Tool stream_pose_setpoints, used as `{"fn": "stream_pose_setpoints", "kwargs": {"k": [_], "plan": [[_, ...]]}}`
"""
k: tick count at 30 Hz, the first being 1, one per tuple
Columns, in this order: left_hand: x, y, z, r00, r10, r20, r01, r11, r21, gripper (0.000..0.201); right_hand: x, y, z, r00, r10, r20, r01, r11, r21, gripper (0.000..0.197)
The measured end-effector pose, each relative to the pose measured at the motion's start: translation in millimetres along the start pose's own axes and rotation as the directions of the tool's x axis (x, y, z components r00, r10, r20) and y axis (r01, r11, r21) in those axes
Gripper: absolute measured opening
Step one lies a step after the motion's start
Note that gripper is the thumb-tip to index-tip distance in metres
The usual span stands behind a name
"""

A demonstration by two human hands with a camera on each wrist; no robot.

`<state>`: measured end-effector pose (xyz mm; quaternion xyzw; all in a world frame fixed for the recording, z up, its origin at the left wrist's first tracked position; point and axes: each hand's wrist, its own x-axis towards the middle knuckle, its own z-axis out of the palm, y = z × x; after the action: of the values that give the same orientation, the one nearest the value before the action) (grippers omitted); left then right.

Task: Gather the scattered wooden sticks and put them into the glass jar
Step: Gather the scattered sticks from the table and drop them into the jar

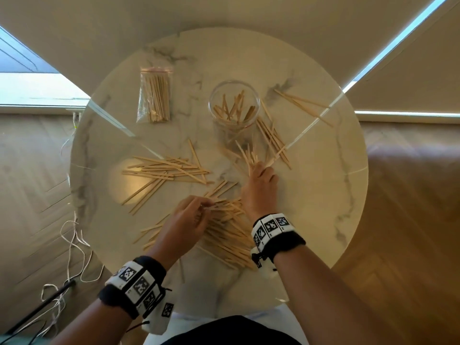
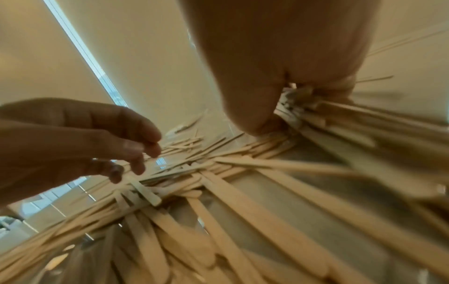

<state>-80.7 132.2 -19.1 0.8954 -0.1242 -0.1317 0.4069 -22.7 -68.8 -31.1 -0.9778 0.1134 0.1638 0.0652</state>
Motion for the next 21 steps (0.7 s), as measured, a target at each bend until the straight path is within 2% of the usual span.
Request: {"fn": "stream_pose_setpoints", "kwargs": {"k": [3, 6, 9, 13, 18, 21], "plan": [[-17, -14, -12, 0.999, 0.054, 0.01, -0.054, 0.998, 0.022, 0.021, 4, -1, 1, 1.0, -0.022, -0.017, 0.023, 1.0, 0.012, 0.06], [-34, -32, -25, 0.994, 0.107, 0.027, -0.108, 0.993, 0.043, 0.018, 9, 5, -2, 1.0, -0.015, 0.027, 0.013, 0.997, 0.071, 0.057], [-48, -51, -37, 0.981, 0.187, 0.049, -0.19, 0.979, 0.068, 0.02, 10, 14, -15, 0.997, 0.031, 0.071, -0.05, 0.961, 0.272, 0.049], [-59, -71, -48, 0.97, 0.237, 0.053, -0.238, 0.971, 0.016, 0.018, 7, 23, -31, 0.985, 0.024, 0.174, -0.108, 0.863, 0.493, 0.043], [-55, -79, -55, 0.951, 0.298, 0.083, -0.298, 0.954, -0.016, 0.019, -2, 24, -40, 0.987, 0.124, 0.103, -0.161, 0.708, 0.687, 0.016], [-50, -75, -58, 0.93, 0.359, 0.085, -0.359, 0.933, -0.008, 0.018, -5, 25, -37, 0.981, 0.195, 0.023, -0.146, 0.647, 0.749, 0.018]]}}
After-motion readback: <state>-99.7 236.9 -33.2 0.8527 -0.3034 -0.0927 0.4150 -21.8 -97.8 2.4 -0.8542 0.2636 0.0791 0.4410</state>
